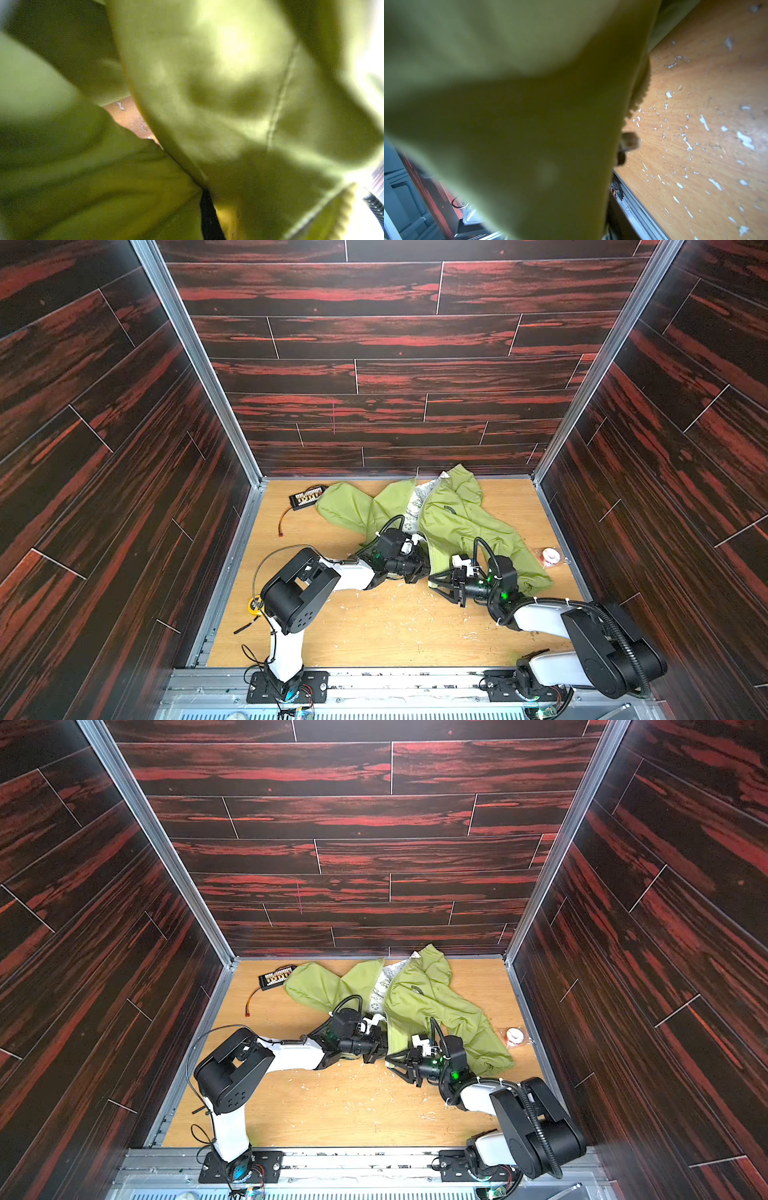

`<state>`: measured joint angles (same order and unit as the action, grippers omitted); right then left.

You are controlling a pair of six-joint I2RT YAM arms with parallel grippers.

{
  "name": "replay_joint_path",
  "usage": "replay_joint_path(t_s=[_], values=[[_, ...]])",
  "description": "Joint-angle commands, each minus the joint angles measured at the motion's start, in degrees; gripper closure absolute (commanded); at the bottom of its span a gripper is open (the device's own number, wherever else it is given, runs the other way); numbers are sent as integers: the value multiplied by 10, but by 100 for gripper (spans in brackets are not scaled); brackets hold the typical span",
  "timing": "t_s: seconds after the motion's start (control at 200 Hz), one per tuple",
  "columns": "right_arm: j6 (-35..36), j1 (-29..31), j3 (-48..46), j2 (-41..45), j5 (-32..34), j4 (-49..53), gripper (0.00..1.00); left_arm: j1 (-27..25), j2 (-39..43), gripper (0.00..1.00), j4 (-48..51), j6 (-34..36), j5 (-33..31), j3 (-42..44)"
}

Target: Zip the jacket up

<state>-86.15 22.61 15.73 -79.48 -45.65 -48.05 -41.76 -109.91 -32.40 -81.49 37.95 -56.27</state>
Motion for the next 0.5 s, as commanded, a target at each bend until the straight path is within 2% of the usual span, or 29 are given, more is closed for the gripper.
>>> replay_joint_path(t_s=[0.0, 0.245, 0.401, 0.496], values=[[5, 3, 15, 24, 7, -5, 66, -4, 7, 100, -19, -4, 8, -13], [52, 2, 26, 72, 23, 98, 63, -4, 9, 100, -23, -7, 9, -13], [80, 0, 36, 97, 34, 152, 66, -4, 10, 100, -36, -16, 10, -13], [80, 0, 36, 95, 34, 151, 71, -4, 12, 100, -36, -16, 11, -13]])
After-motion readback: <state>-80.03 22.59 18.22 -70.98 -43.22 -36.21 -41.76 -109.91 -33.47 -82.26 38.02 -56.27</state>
